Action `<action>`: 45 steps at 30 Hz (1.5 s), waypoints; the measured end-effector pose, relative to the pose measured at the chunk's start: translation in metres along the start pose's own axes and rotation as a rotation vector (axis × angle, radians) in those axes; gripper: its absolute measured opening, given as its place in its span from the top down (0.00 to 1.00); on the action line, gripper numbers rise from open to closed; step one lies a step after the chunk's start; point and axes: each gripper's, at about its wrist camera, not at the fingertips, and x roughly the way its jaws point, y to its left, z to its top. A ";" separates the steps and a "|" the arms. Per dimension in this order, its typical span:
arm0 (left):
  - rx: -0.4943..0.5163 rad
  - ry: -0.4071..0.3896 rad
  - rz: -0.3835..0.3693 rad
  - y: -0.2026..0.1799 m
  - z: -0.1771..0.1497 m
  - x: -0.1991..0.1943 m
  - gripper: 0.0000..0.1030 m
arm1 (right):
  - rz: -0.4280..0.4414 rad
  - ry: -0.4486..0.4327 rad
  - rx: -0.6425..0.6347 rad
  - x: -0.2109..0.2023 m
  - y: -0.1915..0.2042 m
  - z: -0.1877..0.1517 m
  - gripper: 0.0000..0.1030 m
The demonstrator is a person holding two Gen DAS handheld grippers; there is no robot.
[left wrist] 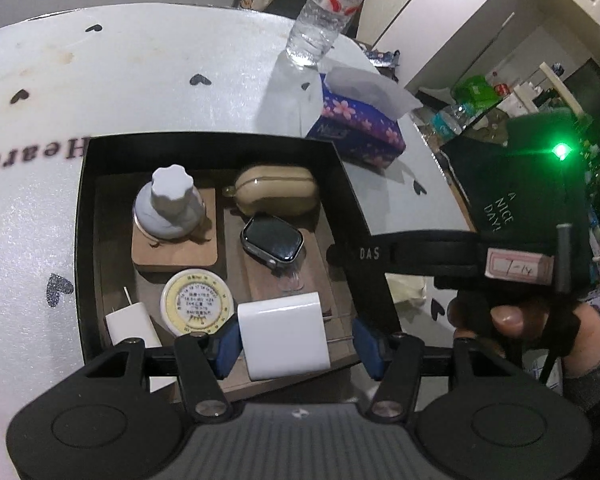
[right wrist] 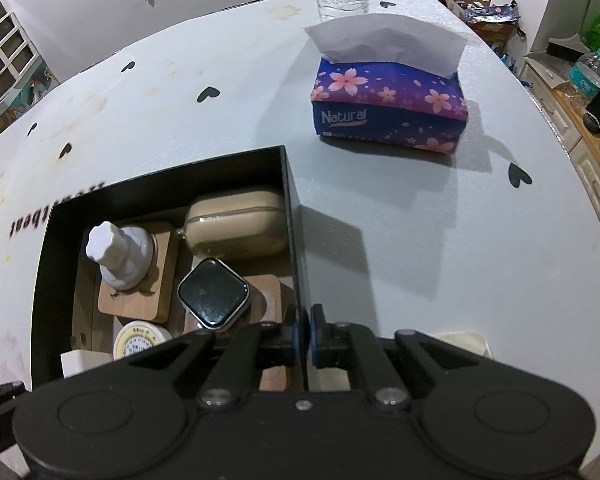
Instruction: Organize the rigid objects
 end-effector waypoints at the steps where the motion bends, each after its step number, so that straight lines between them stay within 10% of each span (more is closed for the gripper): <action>1: 0.006 0.001 0.006 -0.001 0.000 0.000 0.35 | 0.001 0.000 0.000 0.000 0.000 0.000 0.94; 4: 0.029 -0.010 0.019 -0.005 -0.001 -0.003 0.21 | 0.000 0.000 0.000 0.000 0.000 0.000 0.94; 25: 0.037 -0.031 0.040 -0.002 -0.001 -0.012 0.21 | 0.001 -0.001 0.003 0.001 0.000 0.000 0.94; 45: 0.054 -0.315 0.223 0.041 -0.005 -0.085 0.00 | 0.000 0.000 0.002 0.001 0.000 0.000 0.94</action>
